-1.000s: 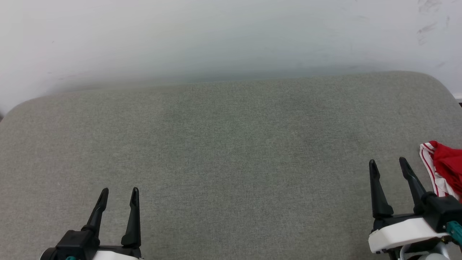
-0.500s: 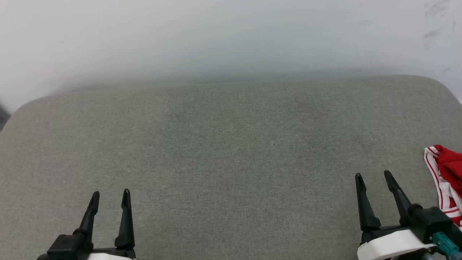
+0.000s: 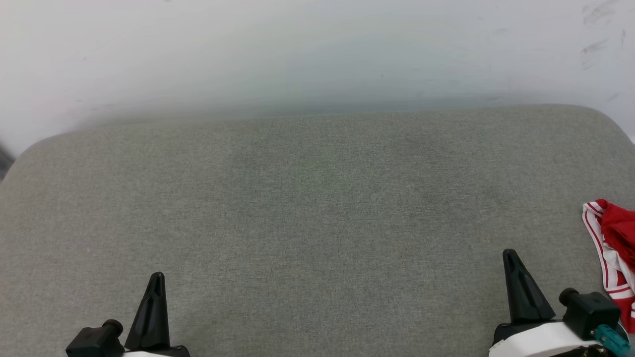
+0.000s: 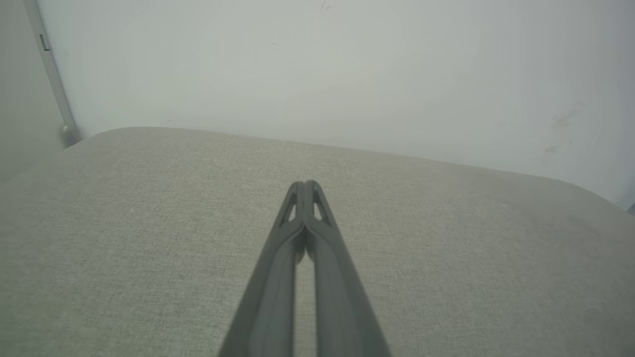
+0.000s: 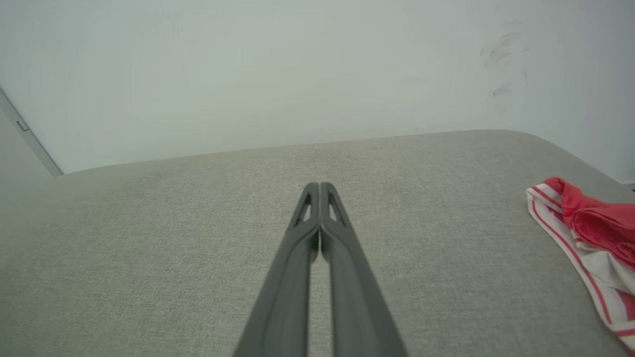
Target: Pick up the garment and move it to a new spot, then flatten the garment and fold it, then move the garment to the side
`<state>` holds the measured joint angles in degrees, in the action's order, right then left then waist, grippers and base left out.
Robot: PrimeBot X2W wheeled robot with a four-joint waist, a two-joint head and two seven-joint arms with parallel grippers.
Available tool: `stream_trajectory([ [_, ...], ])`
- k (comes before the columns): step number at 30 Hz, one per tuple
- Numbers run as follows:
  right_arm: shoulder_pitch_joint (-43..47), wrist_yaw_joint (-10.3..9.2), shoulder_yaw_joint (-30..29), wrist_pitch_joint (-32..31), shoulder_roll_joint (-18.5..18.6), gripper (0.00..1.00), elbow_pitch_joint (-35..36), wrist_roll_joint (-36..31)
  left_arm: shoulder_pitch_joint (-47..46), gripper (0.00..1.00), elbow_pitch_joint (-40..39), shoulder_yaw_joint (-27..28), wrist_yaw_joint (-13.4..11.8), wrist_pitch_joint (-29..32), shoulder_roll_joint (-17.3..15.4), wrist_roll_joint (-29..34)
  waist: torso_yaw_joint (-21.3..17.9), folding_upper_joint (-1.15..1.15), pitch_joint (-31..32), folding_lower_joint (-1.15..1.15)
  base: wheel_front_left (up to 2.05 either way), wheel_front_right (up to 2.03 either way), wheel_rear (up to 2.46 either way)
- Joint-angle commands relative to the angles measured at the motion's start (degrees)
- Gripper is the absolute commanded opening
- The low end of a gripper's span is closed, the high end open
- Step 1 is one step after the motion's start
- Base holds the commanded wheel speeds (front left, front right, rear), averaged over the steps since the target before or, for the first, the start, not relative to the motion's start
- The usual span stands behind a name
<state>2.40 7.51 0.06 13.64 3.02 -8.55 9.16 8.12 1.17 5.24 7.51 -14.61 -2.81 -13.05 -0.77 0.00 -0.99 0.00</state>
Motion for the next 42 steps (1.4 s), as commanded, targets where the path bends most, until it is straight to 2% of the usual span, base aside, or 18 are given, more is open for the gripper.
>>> stream_trajectory([
  [1, -0.8, 0.00, 0.0, -0.2, 0.1, 0.00, 0.9, 2.2, -0.7, 0.00, -0.7, -0.1, -0.1, 0.3, -0.2, -1.9, 0.0, 0.00, 0.0, 0.00, 0.00, 0.00, 0.00],
  [20, -3.1, -0.01, -0.6, -4.3, 1.1, 0.00, -0.8, 23.4, -4.4, 0.00, 3.0, -0.7, 0.0, 4.8, -1.0, -22.1, 0.1, 0.00, 0.1, 0.00, 0.00, 0.00, 0.00],
  [42, -4.8, -0.01, -1.4, -8.4, 1.5, 0.00, -2.1, 42.4, -7.5, 0.00, 5.9, -0.9, 0.0, 9.1, -1.4, -40.2, 0.3, 0.00, 0.3, 0.00, 0.00, 0.00, 0.00],
])
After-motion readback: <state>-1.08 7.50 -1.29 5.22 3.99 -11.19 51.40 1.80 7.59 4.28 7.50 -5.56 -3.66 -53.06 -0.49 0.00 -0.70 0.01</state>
